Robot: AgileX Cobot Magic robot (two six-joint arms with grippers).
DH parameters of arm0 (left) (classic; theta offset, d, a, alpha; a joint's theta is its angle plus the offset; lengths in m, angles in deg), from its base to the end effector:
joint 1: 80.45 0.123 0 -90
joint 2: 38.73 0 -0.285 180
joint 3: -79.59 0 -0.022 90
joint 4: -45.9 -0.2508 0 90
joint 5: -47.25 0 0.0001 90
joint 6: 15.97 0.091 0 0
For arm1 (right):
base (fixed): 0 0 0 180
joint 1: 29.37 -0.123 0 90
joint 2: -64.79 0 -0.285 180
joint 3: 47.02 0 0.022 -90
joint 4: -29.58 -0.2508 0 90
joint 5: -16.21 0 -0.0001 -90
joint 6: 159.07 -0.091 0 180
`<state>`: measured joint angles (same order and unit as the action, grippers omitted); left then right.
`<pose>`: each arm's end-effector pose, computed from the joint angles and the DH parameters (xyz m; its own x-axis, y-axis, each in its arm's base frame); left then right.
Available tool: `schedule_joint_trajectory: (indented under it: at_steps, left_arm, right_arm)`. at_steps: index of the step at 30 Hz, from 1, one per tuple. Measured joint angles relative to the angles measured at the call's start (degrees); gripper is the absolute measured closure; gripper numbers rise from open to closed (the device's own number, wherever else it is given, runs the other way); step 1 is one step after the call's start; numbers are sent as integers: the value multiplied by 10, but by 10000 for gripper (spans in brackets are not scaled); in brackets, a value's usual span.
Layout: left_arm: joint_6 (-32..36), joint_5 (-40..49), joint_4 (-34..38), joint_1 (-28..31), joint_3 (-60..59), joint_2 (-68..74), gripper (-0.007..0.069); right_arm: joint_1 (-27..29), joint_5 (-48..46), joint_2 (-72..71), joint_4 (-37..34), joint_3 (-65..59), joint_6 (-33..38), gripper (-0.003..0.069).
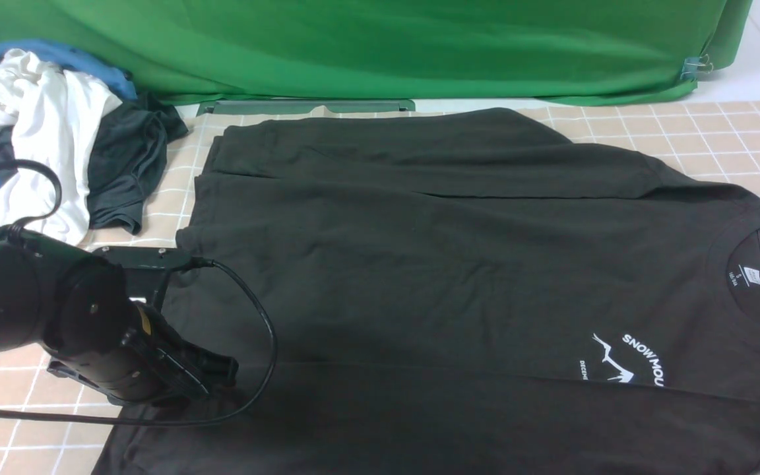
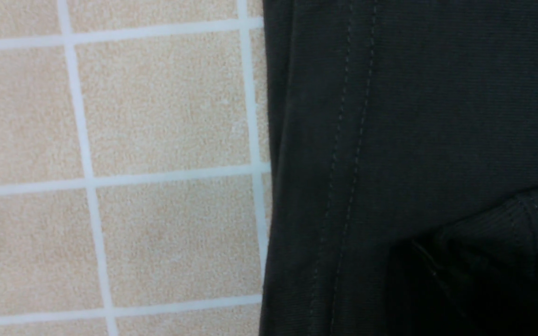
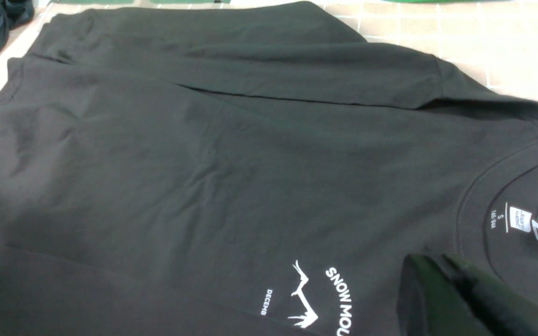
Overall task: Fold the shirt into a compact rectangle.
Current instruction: 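Grasp the left edge of the dark T-shirt lying flat on the table, then fold the left side of the black T-shirt inward over its body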
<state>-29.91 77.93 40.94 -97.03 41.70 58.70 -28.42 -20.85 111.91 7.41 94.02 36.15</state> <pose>0.2416 -0.0677 0.1545 -0.9625 0.1115 -0.2472 0.1147 0.9934 0.0013 0.1310 0.0186 0.3252 -0.5238 0.0561 -0.8500 -0.1533 0.9753 0.1589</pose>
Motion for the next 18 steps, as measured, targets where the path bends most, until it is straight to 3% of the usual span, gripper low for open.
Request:
schedule_joint_trajectory:
  at_steps: [10,18]
  left_arm:
    - [24,103,5,0,70,-80,588]
    - [25,121,-8,0,198,-101,588]
  right_arm:
    - [0,0,0,0,0,0,621]
    - [0,5,0,-1,0,0,621]
